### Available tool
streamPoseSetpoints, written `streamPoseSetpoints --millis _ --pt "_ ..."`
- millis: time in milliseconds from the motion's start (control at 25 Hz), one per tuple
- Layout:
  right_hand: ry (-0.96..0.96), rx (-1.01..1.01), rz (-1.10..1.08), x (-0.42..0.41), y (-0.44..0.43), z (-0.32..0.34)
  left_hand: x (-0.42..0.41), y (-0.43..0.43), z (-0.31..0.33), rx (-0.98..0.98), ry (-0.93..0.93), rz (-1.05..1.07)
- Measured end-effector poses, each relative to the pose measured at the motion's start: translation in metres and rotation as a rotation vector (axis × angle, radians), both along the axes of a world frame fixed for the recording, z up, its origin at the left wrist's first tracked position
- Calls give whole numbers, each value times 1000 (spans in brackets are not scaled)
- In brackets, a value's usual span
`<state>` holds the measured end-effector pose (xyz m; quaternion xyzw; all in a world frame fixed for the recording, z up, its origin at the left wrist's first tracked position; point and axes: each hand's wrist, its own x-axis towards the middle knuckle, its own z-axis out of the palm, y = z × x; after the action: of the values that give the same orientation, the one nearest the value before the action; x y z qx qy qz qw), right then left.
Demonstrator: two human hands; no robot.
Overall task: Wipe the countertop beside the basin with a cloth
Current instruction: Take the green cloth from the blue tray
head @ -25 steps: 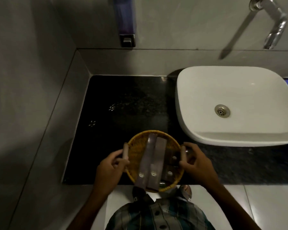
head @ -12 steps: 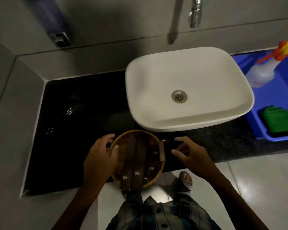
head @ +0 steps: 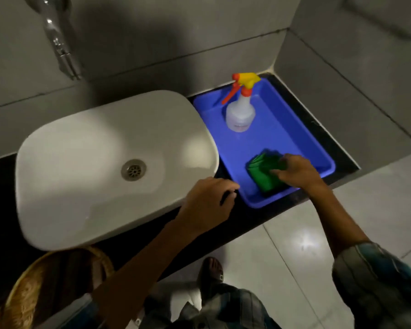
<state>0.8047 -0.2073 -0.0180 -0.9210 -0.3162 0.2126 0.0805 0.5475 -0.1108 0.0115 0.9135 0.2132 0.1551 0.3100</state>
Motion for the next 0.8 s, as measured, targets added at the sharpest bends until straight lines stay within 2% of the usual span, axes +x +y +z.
streamPoseSetpoints --millis 80,160,320,400,440,520,600,680,720,800 --pt "57 -148 40 32 5 -19 40 -5 -19 145 26 -159" --pt "164 -193 16 48 12 -30 73 -7 -40 259 117 -286" --pt "467 -54 -202 56 18 -33 119 0 -61 163 590 -336" --pt "593 0 -244 50 20 -28 128 4 -63 167 711 -351" --pt "640 41 -261 43 20 -25 127 4 -64 166 706 -346" --pt "680 153 -297 23 20 -15 111 3 -59 161 561 -314" --pt "584 261 -333 -1 21 1 74 -2 -41 66 237 -226" --pt "549 486 -326 -37 26 24 19 -1 -9 -76 -105 -133" --pt "632 638 -306 -61 31 39 -9 2 8 -99 -196 -63" --pt "912 893 -239 -124 43 75 -82 10 36 -127 -218 134"
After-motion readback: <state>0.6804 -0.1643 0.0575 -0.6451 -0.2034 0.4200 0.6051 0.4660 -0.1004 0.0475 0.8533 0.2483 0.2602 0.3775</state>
